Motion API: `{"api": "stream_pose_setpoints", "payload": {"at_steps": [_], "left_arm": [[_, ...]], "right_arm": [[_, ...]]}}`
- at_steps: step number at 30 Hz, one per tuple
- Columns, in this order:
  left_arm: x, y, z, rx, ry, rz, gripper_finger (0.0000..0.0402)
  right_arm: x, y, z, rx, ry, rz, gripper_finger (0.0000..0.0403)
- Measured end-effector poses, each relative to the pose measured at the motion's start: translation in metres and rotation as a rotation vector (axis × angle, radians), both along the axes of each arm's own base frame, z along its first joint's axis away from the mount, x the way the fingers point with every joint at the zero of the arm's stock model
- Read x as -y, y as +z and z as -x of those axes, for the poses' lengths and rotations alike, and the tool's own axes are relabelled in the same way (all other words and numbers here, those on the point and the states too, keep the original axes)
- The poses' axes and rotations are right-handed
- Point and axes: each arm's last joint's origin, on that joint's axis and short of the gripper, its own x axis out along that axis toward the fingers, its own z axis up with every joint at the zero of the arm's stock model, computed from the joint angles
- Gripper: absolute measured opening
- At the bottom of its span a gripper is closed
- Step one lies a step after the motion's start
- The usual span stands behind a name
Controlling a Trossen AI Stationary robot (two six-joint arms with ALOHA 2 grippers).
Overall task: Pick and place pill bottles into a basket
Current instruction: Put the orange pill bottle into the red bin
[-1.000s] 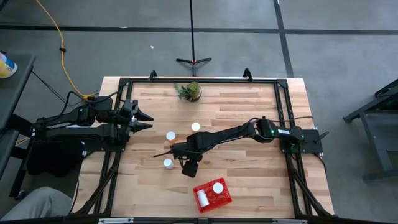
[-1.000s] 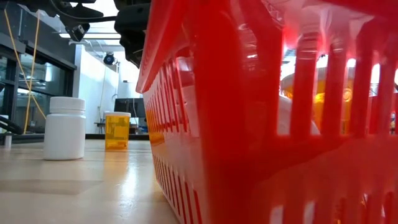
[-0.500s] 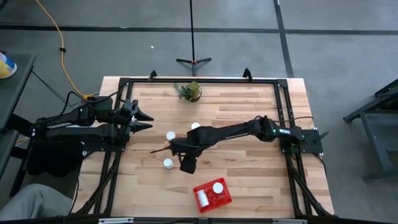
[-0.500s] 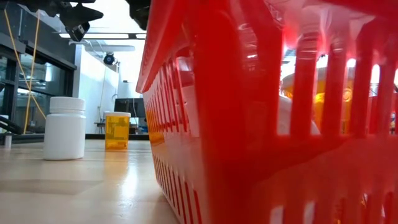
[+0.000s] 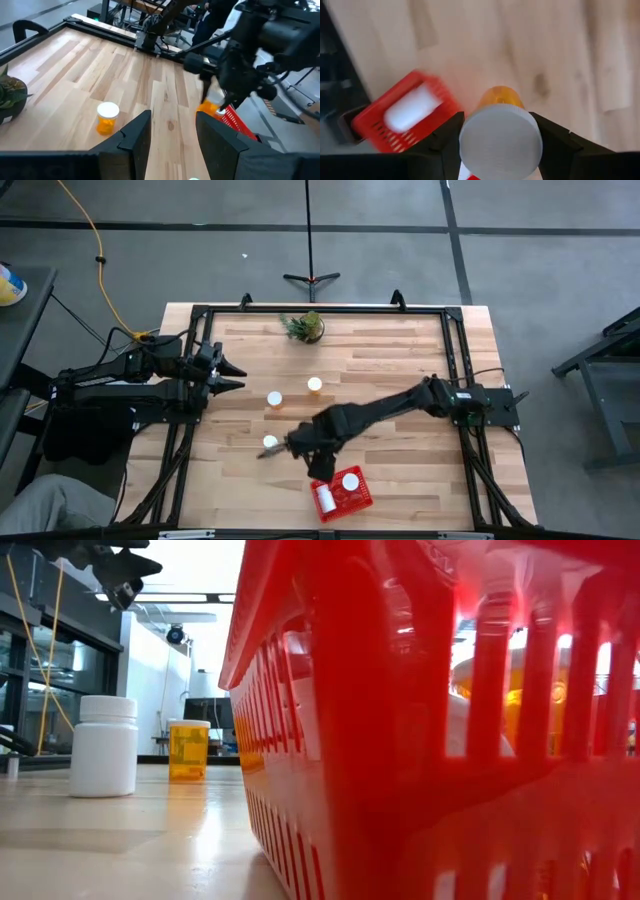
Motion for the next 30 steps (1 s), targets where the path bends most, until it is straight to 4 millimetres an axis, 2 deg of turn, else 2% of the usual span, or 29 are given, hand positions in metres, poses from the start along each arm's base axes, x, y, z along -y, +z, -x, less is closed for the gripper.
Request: {"api": "stream_pose_setpoints", "payload": {"at_steps": [7,13,19,30], "left_arm": [[0.0,-0.001,0.0,-0.01,0.0,0.002,0.0191],[0.0,-0.001,0.0,-0.011,0.0,0.001,0.0191],[0.0,-0.001,0.0,-0.011,0.0,0.001,0.0191],[0.0,-0.001,0.0,-0.012,-0.005,0.003,0.0191]], "right_arm": [[-0.039,0.0,0.016,-0.017,-0.026,-0.024,0.0194],[-0.06,0.0,0.024,-0.017,-0.086,-0.046,0.0186],[-0.082,0.002,0.026,0.056,-0.12,-0.087,0.0194],[-0.098,-0.006,0.033,0.057,-0.209,-0.08,0.0192]]}}
